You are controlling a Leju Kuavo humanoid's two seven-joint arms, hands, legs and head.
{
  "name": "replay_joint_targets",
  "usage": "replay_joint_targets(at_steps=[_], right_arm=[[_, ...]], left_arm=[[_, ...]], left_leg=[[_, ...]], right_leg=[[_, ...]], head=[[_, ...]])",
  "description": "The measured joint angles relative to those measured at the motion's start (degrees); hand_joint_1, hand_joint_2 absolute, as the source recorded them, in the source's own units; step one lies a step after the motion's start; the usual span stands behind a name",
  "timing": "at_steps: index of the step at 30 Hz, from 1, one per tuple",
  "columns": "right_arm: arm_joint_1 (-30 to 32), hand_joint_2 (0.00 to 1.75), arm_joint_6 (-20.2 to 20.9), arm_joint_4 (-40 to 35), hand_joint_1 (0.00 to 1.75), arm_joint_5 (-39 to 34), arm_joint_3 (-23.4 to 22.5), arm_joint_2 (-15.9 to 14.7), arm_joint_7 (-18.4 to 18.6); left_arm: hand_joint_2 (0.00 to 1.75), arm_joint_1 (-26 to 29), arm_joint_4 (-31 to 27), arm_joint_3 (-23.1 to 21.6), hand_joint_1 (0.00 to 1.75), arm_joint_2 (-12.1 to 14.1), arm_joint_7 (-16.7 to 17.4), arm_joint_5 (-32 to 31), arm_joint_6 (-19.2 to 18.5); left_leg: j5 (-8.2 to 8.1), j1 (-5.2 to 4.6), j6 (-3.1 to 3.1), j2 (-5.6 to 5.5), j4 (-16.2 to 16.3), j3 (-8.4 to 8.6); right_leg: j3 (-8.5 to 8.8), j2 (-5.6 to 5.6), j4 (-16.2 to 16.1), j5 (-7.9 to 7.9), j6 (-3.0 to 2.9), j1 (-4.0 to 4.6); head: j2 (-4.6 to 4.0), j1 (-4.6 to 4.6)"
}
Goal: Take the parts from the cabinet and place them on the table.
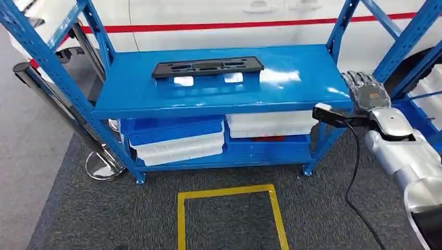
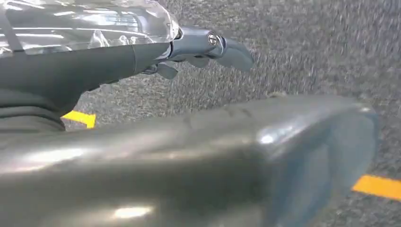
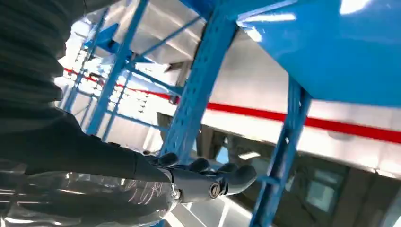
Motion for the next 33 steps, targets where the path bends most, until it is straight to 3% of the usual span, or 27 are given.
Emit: replay_joint_targets(at_steps=[2, 3, 4, 5, 6, 8, 9, 10, 11, 13, 14, 15, 16, 17, 18, 20, 21, 22, 23, 24, 25, 26, 27, 28, 30, 31, 33], right_arm=[[0.0, 1.75, 0.2, 0.0, 0.0, 0.0, -0.2, -0.5, -0.1], [0.4, 1.75, 0.2, 0.0, 0.0, 0.0, -0.2, -0.9, -0.2], [0.8, 1.75, 0.2, 0.0, 0.0, 0.0, -0.2, -0.9, -0.5], [1.0, 1.75, 0.2, 0.0, 0.0, 0.0, -0.2, -1.0, -0.5], [1.0, 1.75, 0.2, 0.0, 0.0, 0.3, -0.2, -0.9, -0.5], [1.1, 1.75, 0.3, 0.0, 0.0, 1.1, -0.2, -0.3, -0.5], [1.7, 1.75, 0.8, 0.2, 0.0, 1.8, -0.1, 0.1, 0.0], [1.4, 1.75, 0.9, 0.1, 0.0, 2.6, 0.3, 1.8, 0.7], [1.7, 1.75, 1.2, 0.1, 0.0, 3.0, 0.4, 2.9, 1.3], [2.1, 1.75, 1.1, 0.0, 0.0, 3.3, 0.4, 4.0, 1.9], [2.1, 1.75, 1.0, -0.2, 0.0, 3.4, 0.4, 4.9, 1.9], [2.1, 1.75, 1.0, -0.1, 0.0, 3.4, 0.4, 5.1, 1.9], [2.4, 1.75, 1.2, 0.0, 0.0, 3.4, 0.5, 5.9, 1.5], [3.0, 1.75, 1.5, 0.1, 0.0, 3.4, 0.7, 6.7, 1.2], [3.5, 1.75, 2.0, 0.3, 0.0, 3.4, 0.9, 7.9, 1.1], [4.1, 1.75, 3.2, 0.8, 0.0, 3.4, 1.4, 11.2, 1.4], [4.1, 1.75, 3.9, 1.0, 0.0, 3.5, 1.7, 13.4, 1.5], [4.1, 1.75, 4.7, 1.1, 0.0, 3.5, 2.2, 15.6, 1.7], [4.3, 1.75, 5.2, 1.3, 0.0, 3.6, 2.6, 17.8, 1.8], [4.9, 1.75, 5.4, 1.5, 0.0, 3.8, 3.0, 19.3, 2.0], [5.3, 1.75, 5.7, 2.3, 0.0, 4.0, 3.7, 20.5, 2.0], [5.5, 1.75, 5.7, 2.3, 0.0, 4.4, 4.2, 22.9, 1.7], [6.2, 1.75, 5.5, 2.3, 0.0, 4.8, 4.6, 24.1, 1.6], [6.3, 1.75, 5.4, 2.3, 0.0, 4.9, 4.9, 25.6, 1.6], [5.7, 1.75, 5.2, 2.3, 0.0, 5.0, 5.3, 27.4, 1.9], [5.7, 1.75, 5.1, 2.3, 0.0, 5.0, 5.5, 28.4, 1.9], [6.2, 1.75, 5.2, 2.3, 0.0, 5.0, 5.8, 29.6, 1.6]], left_arm=[[0.0, -0.1, 0.0, 0.3, 0.0, -0.1, 0.1, 0.0, 0.0], [0.0, -0.1, 0.0, 0.3, 0.0, -0.1, 0.1, -0.1, 0.0], [0.0, 0.0, 0.0, 0.4, 0.0, -0.2, 0.3, -0.2, 0.0], [0.0, 0.1, 0.0, 0.5, 0.0, -0.2, 0.5, -0.5, 0.1], [0.0, 0.2, 0.0, 0.5, 0.0, -0.3, 0.7, -1.0, 0.2], [0.0, 0.2, 0.0, 0.5, 0.0, -0.3, 1.0, -1.3, 0.2], [0.0, 0.0, 0.0, 0.5, 0.0, 0.0, 1.1, -1.5, 0.1], [0.0, -0.5, 0.0, 0.5, 0.0, 0.0, 1.2, -2.1, 0.1], [0.0, -1.0, 0.0, 0.5, 0.0, 0.0, 1.2, -2.2, 0.0], [0.0, -1.4, 0.0, 0.5, 0.0, 0.0, 1.3, -2.3, 0.0], [0.0, -1.8, 0.0, 0.5, 0.0, 0.0, 1.3, -2.2, 0.0], [0.0, -2.0, 0.0, 0.5, 0.0, 0.0, 1.3, -2.3, 0.0], [0.0, -1.9, 0.0, 0.5, 0.0, 0.0, 1.4, -2.3, 0.0], [0.0, -1.9, 0.0, 0.5, 0.0, 0.0, 1.6, -2.4, 0.0], [0.0, -1.9, 0.0, 0.5, 0.0, 0.0, 1.8, -2.5, 0.1], [0.0, -1.4, 0.0, 0.5, 0.0, 0.0, 2.7, -3.1, 0.3], [0.0, -1.4, 0.0, 0.5, 0.0, 0.0, 3.2, -3.3, 0.3], [0.0, -1.5, 0.0, 0.5, 0.0, 0.0, 3.7, -3.4, 0.3], [0.0, -1.5, 0.0, 0.4, 0.0, 0.0, 4.0, -3.7, 0.3], [0.0, -1.4, 0.0, 0.3, 0.0, 0.0, 4.3, -4.1, 0.3], [0.0, -1.4, 0.1, 0.2, 0.0, 0.0, 4.6, -4.3, 0.5], [0.0, -1.8, 0.1, 0.0, 0.0, 0.0, 4.6, -4.4, 0.5], [0.0, -2.0, 0.1, -0.1, 0.0, -0.1, 4.7, -4.4, 0.4], [0.0, -2.1, 0.1, -0.2, 0.0, -0.1, 4.8, -4.5, 0.4], [0.0, -3.0, 0.1, -0.4, 0.0, -0.3, 4.9, -4.6, 0.4], [0.0, -3.3, 0.1, -0.4, 0.0, -0.3, 4.8, -5.0, 0.3], [0.0, -3.6, 0.1, -0.4, 0.0, -0.3, 4.7, -5.3, 0.1]], left_leg=[[-0.29, 0.02, -0.03, 0.07, -0.1, 0.54], [-0.71, 0.11, -0.1, 0.01, -0.1, 0.92], [-1.17, 0.3, -0.38, -0.04, 0.0, 1.51], [-1.77, 0.53, -0.75, -0.08, 0.0, 2.25], [-2.52, 0.9, -1.21, -0.12, 0.0, 3.11], [-4.74, 1.58, -2.42, -0.14, 0.1, 5.19], [-5.95, 1.53, -3.25, 0.01, 0.3, 5.7], [-6.16, 1.76, -3.72, 0.19, 0.2, 5.23], [-6.32, 1.56, -4.19, 0.48, -0.7, 5.48], [-4.83, 1.78, -4.96, 0.35, -0.1, 6.52], [-3.15, 1.91, -5.06, 0.28, 3.9, 4.68], [-1.36, 1.92, -4.72, 0.24, 9.7, 1.35], [-1.38, 1.72, -4.33, 0.24, 15.1, -2.37], [-3.39, 1.44, -3.98, 0.2, 19.4, -6.27], [-6.56, 1.06, -3.84, 0.21, 21.6, -9.1], [-12.32, 0.71, -3.69, 0.18, 21.4, -13.59], [-13.45, 0.66, -3.45, 0.18, 19.8, -14.98], [-12.47, 0.43, -2.99, 0.13, 16.9, -16.08], [-7.68, 0.29, -2.44, 0.12, 13.4, -16.68], [1.74, 0.03, -1.73, 0.12, 9.3, -17.18], [9.37, -0.65, -1.36, 0.07, 5.3, -18.95], [11.02, -0.85, -1.06, -0.27, 5.2, -18.61], [12.57, -0.78, -1.24, -0.33, 5.5, -18.29], [12.11, -0.78, -1.42, -0.36, 6.2, -18.2], [11.72, -0.57, -0.75, -0.44, 6.2, -17.89], [11.34, -0.69, -0.2, -0.51, 6.2, -17.81], [10.64, -1.05, 0.47, -0.56, 6.3, -17.56]], right_leg=[[-5.27, 0.0, 7.4, -2.38, 0.03, -0.11], [-7.87, -0.03, 10.7, -2.89, 0.18, -0.29], [-9.8, -0.04, 12.3, -2.19, 0.33, -0.51], [-10.3, -0.07, 11.1, -0.38, 0.74, -0.74], [-9.7, -0.14, 8.1, 1.86, 1.04, -1.03], [-6.81, -0.74, -1.5, 7.6, 2.09, -1.88], [-6.95, -0.88, -2.9, 9.29, 2.49, -1.93], [-7.53, -0.5, -2.9, 6.83, 0.82, -1.33], [-7.82, -0.3, -2.3, 7.39, -0.1, -0.94], [-6.87, -0.33, -2.0, 5.42, -1.21, -1.0], [-5.67, -0.18, -2.3, 4.72, -1.68, -1.01], [-4.45, -0.24, -2.8, 3.9, -1.94, -0.85], [-3.08, -0.26, -3.4, 3.25, -2.18, -0.66], [-1.3, -0.34, -4.1, 2.37, -2.33, -0.43], [0.36, -0.27, -4.7, 1.72, -2.49, -0.23], [3.56, 0.44, -5.5, 0.28, -2.72, 0.23], [4.81, 0.89, -5.5, -0.61, -2.73, 0.35], [6.42, 1.3, -5.5, -1.78, -2.74, 0.56], [7.95, 1.4, -5.5, -2.85, -2.78, 0.79], [8.62, 1.38, -5.7, -3.95, -2.82, 0.84], [9.78, 1.69, -4.6, -4.96, -2.49, 1.25], [9.83, 2.09, -4.3, -6.47, -2.17, 1.48], [10.64, 1.99, -4.2, -7.89, -2.18, 1.58], [11.5, 1.88, -4.2, -8.96, -2.3, 1.57], [11.74, 1.27, -3.0, -10.12, -1.63, 1.28], [9.91, 0.47, 0.0, -11.77, -1.6, 1.41], [4.11, 0.24, 9.2, -15.48, -1.73, 1.57]], head=[[0.02, 0.02], [0.0, 0.02], [0.02, 0.02], [0.0, 0.02], [0.0, 0.02], [0.02, 0.02], [0.0, 0.04], [0.0, 0.07], [0.02, 0.0], [0.02, -0.02], [0.04, -0.11], [0.02, -0.11], [0.02, -0.11], [0.02, -0.11], [0.02, -0.11], [0.02, -0.11], [0.02, -0.11], [0.02, -0.11], [0.02, -0.11], [0.02, -0.11], [0.0, -0.11], [0.02, -0.2], [0.04, -0.15], [0.0, -0.06], [0.02, -0.11], [0.02, -0.07], [0.02, -0.07]])
